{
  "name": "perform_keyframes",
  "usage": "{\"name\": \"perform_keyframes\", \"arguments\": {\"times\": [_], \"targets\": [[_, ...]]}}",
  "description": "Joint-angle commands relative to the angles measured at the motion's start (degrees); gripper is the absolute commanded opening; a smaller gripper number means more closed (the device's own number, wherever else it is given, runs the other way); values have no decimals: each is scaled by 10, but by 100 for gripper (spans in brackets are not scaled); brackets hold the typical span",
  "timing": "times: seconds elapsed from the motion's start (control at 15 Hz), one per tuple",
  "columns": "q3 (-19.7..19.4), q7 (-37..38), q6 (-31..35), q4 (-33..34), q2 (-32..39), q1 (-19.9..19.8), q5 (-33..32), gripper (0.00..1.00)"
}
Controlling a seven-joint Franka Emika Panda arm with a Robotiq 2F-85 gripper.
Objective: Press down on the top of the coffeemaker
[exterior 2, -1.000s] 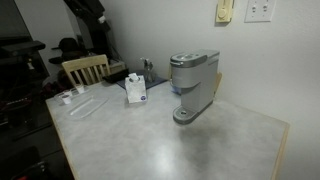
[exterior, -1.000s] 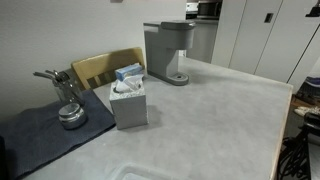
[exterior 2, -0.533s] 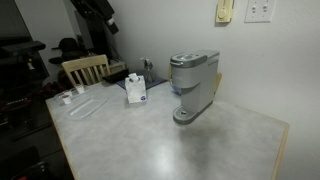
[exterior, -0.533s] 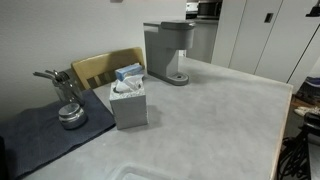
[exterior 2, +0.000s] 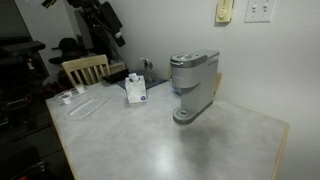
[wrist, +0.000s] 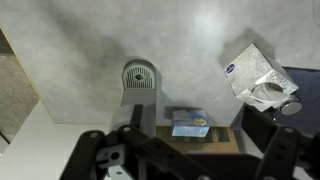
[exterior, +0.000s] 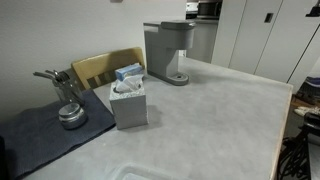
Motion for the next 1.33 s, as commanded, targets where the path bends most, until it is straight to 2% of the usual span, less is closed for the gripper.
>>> {"name": "perform_keyframes", "arguments": {"times": [0.0,0.27,0.6,1.27], "targets": [[-15,-17,-50,77,77,-5,4,100],[-30,-35,-110,161,142,-3,19,100],[-31,-38,-156,229,188,-7,22,100],[-28,-38,-187,279,222,-11,22,100]]}}
